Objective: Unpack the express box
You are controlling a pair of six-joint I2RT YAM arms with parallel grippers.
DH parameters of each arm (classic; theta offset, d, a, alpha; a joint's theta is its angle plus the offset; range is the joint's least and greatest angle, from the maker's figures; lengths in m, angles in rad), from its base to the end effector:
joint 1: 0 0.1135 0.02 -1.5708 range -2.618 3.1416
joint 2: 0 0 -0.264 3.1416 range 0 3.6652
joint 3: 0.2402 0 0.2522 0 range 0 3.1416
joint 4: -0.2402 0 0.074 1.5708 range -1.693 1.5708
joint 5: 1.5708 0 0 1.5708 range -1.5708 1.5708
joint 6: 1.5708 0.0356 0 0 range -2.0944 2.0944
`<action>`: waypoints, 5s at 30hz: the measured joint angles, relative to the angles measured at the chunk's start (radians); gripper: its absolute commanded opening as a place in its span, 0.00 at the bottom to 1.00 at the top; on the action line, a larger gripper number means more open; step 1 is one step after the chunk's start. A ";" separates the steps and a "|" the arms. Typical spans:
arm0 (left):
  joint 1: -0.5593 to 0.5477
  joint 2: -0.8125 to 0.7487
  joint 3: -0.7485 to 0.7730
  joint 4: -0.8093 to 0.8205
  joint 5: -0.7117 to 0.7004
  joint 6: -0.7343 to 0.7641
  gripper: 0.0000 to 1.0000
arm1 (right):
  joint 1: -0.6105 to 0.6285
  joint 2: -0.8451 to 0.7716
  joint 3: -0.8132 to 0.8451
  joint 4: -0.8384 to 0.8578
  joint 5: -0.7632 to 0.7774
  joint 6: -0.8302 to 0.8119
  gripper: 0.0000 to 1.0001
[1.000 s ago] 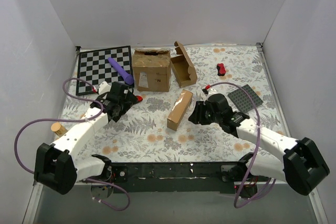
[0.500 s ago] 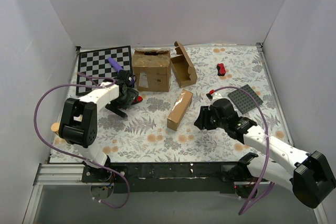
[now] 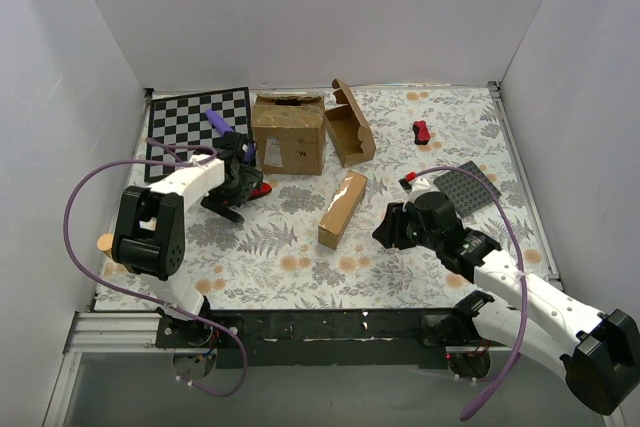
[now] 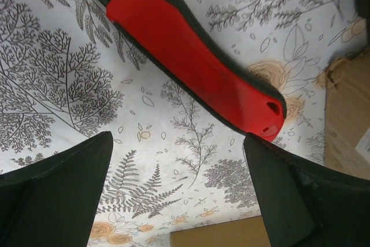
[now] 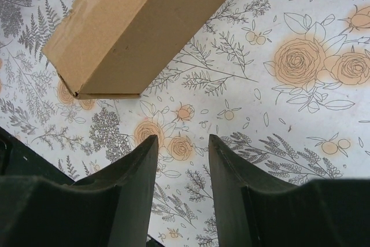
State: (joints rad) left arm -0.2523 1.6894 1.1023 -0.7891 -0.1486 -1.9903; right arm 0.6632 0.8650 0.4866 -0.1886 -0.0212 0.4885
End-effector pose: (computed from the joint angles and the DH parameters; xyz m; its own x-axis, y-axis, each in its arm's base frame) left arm 0.3010 -0.0722 0.1828 0.1868 -0.9809 -0.0539 -0.9570 -0.1693 -0.2358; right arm 0.1500 0.1182 0.2208 -0.6692 0.0726 -0.7395 -0.3573 0.8412 0.4059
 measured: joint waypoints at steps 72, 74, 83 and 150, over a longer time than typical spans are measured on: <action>-0.274 -0.495 0.092 -0.016 -0.012 0.169 0.00 | 0.254 0.343 0.537 0.094 -0.187 -0.049 0.94; -0.287 -0.495 0.093 -0.022 -0.012 0.169 0.00 | 0.257 0.381 0.560 0.094 -0.165 -0.052 0.93; -0.314 -0.510 0.111 -0.032 -0.008 0.169 0.00 | 0.269 0.500 0.616 0.093 -0.069 -0.074 0.87; -0.341 -1.064 -0.409 1.065 0.420 0.503 0.90 | 0.002 0.578 0.296 1.399 -0.920 1.136 0.01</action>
State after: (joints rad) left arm -0.5930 0.6258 0.6937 0.2764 0.2718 -1.4876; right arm 0.6655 1.4429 0.7822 1.2106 -0.9409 1.6245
